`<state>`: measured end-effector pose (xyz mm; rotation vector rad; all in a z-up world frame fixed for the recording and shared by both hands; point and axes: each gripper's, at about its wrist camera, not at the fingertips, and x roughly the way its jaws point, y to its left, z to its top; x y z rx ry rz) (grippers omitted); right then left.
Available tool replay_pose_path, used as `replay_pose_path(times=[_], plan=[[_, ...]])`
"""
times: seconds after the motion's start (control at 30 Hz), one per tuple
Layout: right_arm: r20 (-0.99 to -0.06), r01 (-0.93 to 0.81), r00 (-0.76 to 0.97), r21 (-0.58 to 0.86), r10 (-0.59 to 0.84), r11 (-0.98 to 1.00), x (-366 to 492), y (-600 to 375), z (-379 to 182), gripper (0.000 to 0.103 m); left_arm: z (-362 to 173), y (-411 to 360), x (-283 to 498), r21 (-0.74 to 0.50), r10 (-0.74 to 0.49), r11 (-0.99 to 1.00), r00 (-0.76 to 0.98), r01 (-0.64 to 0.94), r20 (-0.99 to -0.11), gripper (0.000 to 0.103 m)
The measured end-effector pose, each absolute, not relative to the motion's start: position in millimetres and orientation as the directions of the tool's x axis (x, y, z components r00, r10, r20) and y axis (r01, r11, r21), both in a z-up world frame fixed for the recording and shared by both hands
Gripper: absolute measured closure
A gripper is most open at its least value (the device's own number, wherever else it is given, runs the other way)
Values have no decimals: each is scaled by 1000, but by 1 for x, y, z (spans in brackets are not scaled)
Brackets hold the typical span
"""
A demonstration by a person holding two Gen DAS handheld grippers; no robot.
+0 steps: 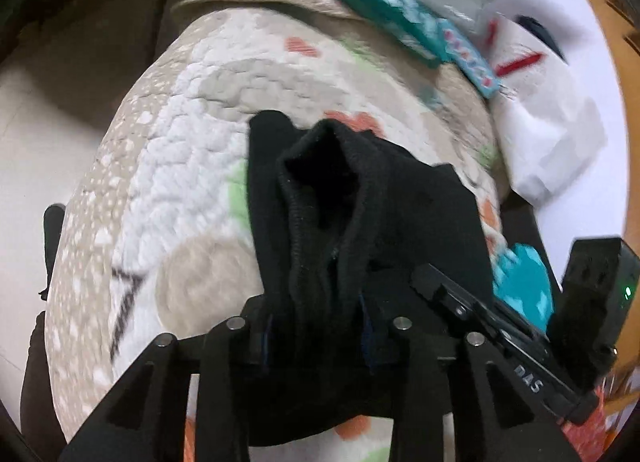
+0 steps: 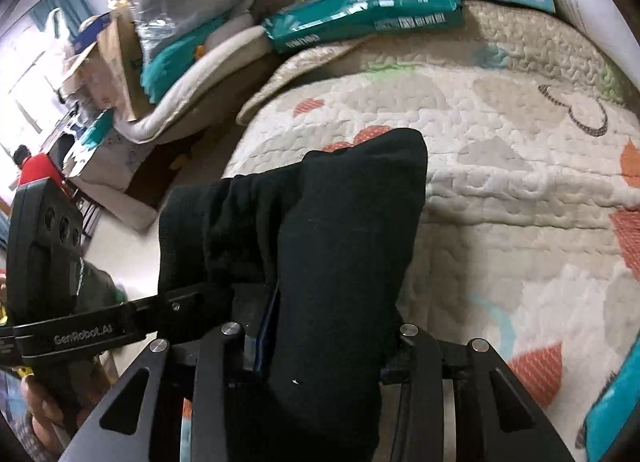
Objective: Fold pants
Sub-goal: 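Lay the pants bundle down with the left tool while the right tool releases, then open both tools and lift them away from the folded pants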
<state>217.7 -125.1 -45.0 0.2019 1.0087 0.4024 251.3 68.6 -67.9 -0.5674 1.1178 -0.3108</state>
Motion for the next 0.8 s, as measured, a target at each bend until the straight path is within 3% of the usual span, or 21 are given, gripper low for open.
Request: replay_pose_path(times=[0.13,0.17,0.3,0.53,0.6,0.7,0.8], plan=[[-808,-147,429,378,403,914,231,-130,-71,25,-91,89,262,-633,-547,761,382,-144,-745,60],[-797,-130,426,413,427,901,229,-136,-73,22,-90,92,260,-643,-558,751,377,-148,-739,60],[-784,-125,443,428,436,895,210,-162,-60,22,-76,105,249,-679,-591,719,386,-146,-709,60],[-806,-186,447,342,389,921,141,-211,-18,19,-27,114,254,-582,-453,803,507,-125,-734,58],[-801,-165,446,365,399,916,124,-222,-15,18,-25,101,267,-481,-360,866,502,-134,-787,56],[-778,-99,445,449,443,888,98,-238,-19,18,-45,79,291,-195,-97,963,440,-184,-893,55],[-760,-88,468,468,451,879,80,-237,-23,18,-67,82,301,-133,-38,966,385,-222,-922,51]])
